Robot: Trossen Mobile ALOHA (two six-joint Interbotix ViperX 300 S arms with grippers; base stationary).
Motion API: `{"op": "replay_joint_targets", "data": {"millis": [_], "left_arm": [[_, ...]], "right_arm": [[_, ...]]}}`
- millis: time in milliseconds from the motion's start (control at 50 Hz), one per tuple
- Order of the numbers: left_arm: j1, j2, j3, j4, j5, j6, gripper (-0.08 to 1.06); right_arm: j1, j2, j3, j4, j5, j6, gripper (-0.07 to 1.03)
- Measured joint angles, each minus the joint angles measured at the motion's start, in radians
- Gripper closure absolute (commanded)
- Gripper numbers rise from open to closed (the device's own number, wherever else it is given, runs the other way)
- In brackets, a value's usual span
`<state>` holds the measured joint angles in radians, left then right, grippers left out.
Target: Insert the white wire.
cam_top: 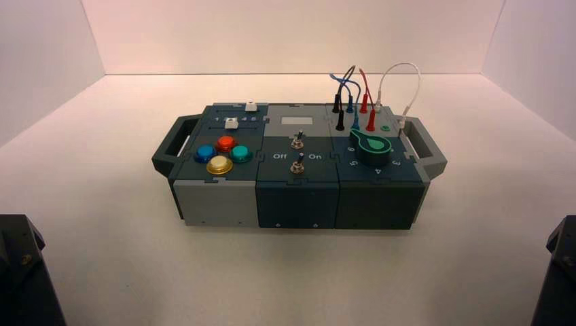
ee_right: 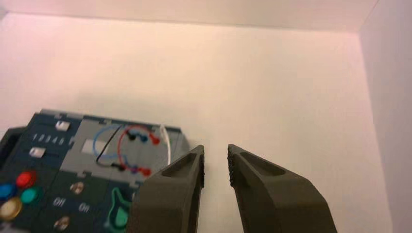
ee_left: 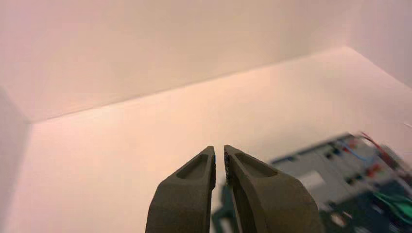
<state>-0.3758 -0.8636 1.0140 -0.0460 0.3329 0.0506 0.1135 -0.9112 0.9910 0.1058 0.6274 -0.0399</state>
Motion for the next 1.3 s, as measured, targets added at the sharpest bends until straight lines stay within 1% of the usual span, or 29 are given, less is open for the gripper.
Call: {"op": "replay_joint_targets", "data": {"millis": [60, 100, 140, 160, 240, 260, 300, 320, 340, 360, 380, 400, 500, 540, 580, 600, 680, 700, 720, 740, 860, 980, 1040, 1120, 1140, 1180, 1240, 1300], "left_arm": [[-0.034, 0.002, 0.000, -0.008, 0.015, -0.017, 0.85], [-0.072, 0.000, 0.000, -0.017, 0.028, -0.041, 0.85], [-0.095, -0.003, 0.000, -0.023, 0.034, -0.052, 0.85], [-0.123, -0.005, 0.000, -0.026, 0.037, -0.066, 0.85], [-0.178, -0.005, 0.000, -0.037, 0.038, -0.104, 0.85], [-0.183, -0.005, 0.000, -0.037, 0.037, -0.107, 0.85], [-0.216, -0.002, 0.002, -0.041, 0.037, -0.132, 0.85], [-0.218, 0.000, 0.002, -0.041, 0.037, -0.133, 0.85], [-0.235, 0.002, 0.005, -0.044, 0.035, -0.146, 0.85], [-0.244, 0.005, 0.005, -0.046, 0.035, -0.150, 0.85], [-0.259, 0.009, 0.008, -0.048, 0.035, -0.164, 0.85], [-0.259, 0.009, 0.008, -0.048, 0.035, -0.164, 0.85], [-0.307, 0.037, 0.021, -0.058, 0.031, -0.209, 0.85], [-0.319, 0.043, 0.026, -0.061, 0.028, -0.218, 0.85], [-0.334, 0.049, 0.029, -0.064, 0.025, -0.227, 0.85], [-0.351, 0.054, 0.035, -0.069, 0.017, -0.235, 0.85], [-0.373, 0.060, 0.044, -0.077, 0.005, -0.241, 0.85], [-0.388, 0.069, 0.054, -0.084, -0.014, -0.244, 0.85], [-0.391, 0.071, 0.057, -0.086, -0.018, -0.244, 0.85], [-0.402, 0.089, 0.066, -0.095, -0.040, -0.245, 0.85], [-0.419, 0.137, 0.078, -0.112, -0.083, -0.245, 0.85], [-0.443, 0.187, 0.078, -0.114, -0.120, -0.245, 0.85], [-0.468, 0.236, 0.077, -0.114, -0.155, -0.245, 0.85], [-0.486, 0.275, 0.074, -0.115, -0.175, -0.245, 0.85], [-0.499, 0.302, 0.066, -0.115, -0.187, -0.245, 0.85], [-0.503, 0.313, 0.063, -0.115, -0.193, -0.245, 0.85], [-0.522, 0.364, 0.040, -0.115, -0.212, -0.245, 0.85], [-0.529, 0.385, 0.032, -0.115, -0.216, -0.247, 0.85]], "right_arm": [[0.000, 0.000, -0.002, 0.012, 0.031, 0.000, 0.68], [0.000, 0.003, -0.003, 0.028, 0.061, -0.003, 0.68], [0.000, 0.003, -0.005, 0.037, 0.078, -0.006, 0.68], [0.000, 0.003, -0.005, 0.041, 0.087, -0.006, 0.68], [0.005, 0.005, -0.009, 0.067, 0.130, -0.017, 0.68], [0.006, 0.005, -0.009, 0.069, 0.132, -0.017, 0.68], [0.011, 0.009, -0.009, 0.077, 0.144, -0.018, 0.67], [0.015, 0.011, -0.009, 0.080, 0.150, -0.018, 0.67], [0.025, 0.017, -0.009, 0.084, 0.161, -0.018, 0.67], [0.029, 0.020, -0.009, 0.086, 0.164, -0.018, 0.66], [0.035, 0.023, -0.009, 0.087, 0.167, -0.018, 0.66], [0.043, 0.028, -0.009, 0.091, 0.172, -0.018, 0.66], [0.094, 0.072, -0.009, 0.107, 0.187, -0.018, 0.65], [0.104, 0.084, -0.009, 0.114, 0.189, -0.017, 0.64], [0.114, 0.097, -0.009, 0.120, 0.190, -0.018, 0.62], [0.126, 0.114, -0.009, 0.129, 0.192, -0.018, 0.59], [0.141, 0.135, -0.009, 0.135, 0.193, -0.018, 0.54], [0.155, 0.156, -0.009, 0.141, 0.193, -0.018, 0.54], [0.158, 0.163, -0.009, 0.141, 0.193, -0.018, 0.54], [0.169, 0.190, -0.009, 0.141, 0.193, -0.018, 0.53], [0.167, 0.245, -0.009, 0.138, 0.189, -0.020, 0.49], [0.167, 0.281, -0.009, 0.137, 0.173, -0.020, 0.47], [0.169, 0.313, -0.005, 0.135, 0.156, -0.020, 0.47], [0.169, 0.351, -0.003, 0.137, 0.144, -0.023, 0.47], [0.169, 0.376, -0.003, 0.135, 0.140, -0.025, 0.47], [0.169, 0.397, -0.005, 0.135, 0.132, -0.028, 0.47], [0.169, 0.433, -0.003, 0.135, 0.124, -0.031, 0.47], [0.167, 0.453, -0.003, 0.137, 0.123, -0.031, 0.47]]}}
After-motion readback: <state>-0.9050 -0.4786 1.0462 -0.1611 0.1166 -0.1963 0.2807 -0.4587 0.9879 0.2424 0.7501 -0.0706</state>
